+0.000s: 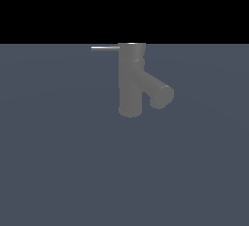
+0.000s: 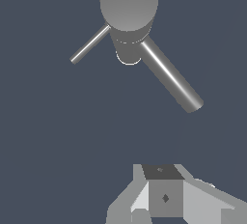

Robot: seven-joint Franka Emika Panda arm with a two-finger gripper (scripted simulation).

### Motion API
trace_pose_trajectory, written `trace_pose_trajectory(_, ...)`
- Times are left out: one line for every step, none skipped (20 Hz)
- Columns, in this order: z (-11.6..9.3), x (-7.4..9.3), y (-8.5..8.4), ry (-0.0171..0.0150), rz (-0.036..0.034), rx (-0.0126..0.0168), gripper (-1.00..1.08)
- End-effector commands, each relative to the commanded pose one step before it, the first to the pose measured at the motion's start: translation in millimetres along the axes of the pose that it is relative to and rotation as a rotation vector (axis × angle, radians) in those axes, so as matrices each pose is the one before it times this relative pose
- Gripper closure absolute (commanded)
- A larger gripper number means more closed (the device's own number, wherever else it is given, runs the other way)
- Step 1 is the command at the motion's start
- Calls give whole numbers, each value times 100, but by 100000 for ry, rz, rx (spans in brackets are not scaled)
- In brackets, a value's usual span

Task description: Turn on the faucet by rotating a designated handle.

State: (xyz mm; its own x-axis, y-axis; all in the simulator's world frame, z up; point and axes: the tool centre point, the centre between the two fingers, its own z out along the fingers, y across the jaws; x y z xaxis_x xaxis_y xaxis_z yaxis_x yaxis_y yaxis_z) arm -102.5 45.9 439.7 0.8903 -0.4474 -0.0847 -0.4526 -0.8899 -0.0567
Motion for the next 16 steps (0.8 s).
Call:
trace_pose_trajectory(752, 1454, -1066, -58, 6615, 392, 108)
trace_pose_trajectory(326, 539, -449, 8, 2602, 86, 108)
trace_pose_trajectory(341, 524, -461, 24, 2607, 67, 108)
trace_pose_trajectory(355, 509, -473, 41, 2609, 50, 108)
trace_pose_trajectory(368, 493, -484, 59, 2611, 33, 108)
trace_pose_trajectory(382, 476, -495, 78, 2612, 18, 108)
trace_pose_trajectory(395, 459, -504, 99, 2613, 4, 108)
trace_pose_trajectory(409, 441, -514, 120, 2612, -9, 108)
trace_pose_trajectory(422, 423, -522, 141, 2611, -21, 108)
trace_pose_trajectory(435, 404, -530, 164, 2609, -31, 108)
trace_pose_trajectory(447, 385, -537, 187, 2606, -40, 108)
trace_pose_trajectory(460, 365, -543, 211, 2602, -47, 108)
trace_pose_trajectory(472, 345, -549, 235, 2597, -53, 108)
trace_pose_trajectory(484, 324, -554, 260, 2592, -58, 108)
trace_pose_trajectory(496, 304, -557, 285, 2586, -61, 108)
trace_pose_trajectory(507, 283, -560, 311, 2579, -63, 108)
